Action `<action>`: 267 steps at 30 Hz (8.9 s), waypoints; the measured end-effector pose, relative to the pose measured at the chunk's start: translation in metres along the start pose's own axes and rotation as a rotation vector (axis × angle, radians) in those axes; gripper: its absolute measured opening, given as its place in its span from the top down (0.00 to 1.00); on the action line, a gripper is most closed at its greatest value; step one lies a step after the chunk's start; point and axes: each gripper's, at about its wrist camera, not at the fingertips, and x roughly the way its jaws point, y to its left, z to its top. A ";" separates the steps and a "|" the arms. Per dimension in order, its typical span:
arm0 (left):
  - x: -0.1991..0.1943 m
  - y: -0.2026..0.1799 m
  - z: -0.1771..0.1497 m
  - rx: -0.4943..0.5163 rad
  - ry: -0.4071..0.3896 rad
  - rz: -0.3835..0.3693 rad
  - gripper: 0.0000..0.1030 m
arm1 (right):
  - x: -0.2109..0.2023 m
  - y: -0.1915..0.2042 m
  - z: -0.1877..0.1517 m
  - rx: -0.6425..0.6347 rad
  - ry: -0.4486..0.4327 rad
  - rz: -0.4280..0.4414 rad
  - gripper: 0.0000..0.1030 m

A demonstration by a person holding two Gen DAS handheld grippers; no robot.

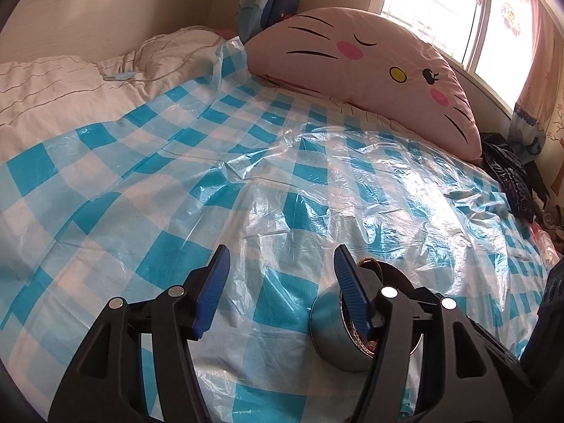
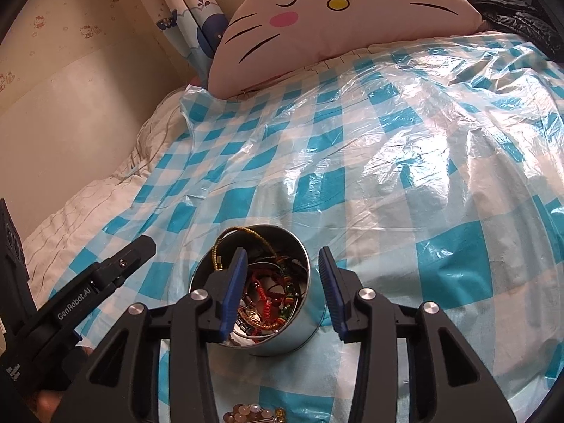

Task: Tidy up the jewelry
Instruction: 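Drop the gold bangle into the tin with the left tool while the right tool drops its bracelet in, then move both tools back to the bead bracelet pile, then grasp the white bead bracelet with the left tool while the right tool grasps the silver bangle, then drop the white bead bracelet into the tin with the left tool while the right tool drops the bangle in, then move both tools back to the brown and pink bead bracelets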

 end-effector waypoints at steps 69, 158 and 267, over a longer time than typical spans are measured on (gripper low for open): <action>-0.053 -0.008 -0.092 0.228 0.236 -0.053 0.93 | -0.060 -0.049 -0.058 -0.019 0.146 -0.385 0.28; -0.058 -0.008 -0.087 0.229 0.186 -0.098 0.93 | -0.075 -0.035 -0.062 0.007 0.114 -0.154 0.94; -0.022 -0.004 -0.030 0.071 0.083 -0.042 0.24 | -0.041 -0.033 0.005 0.024 -0.075 -0.163 0.38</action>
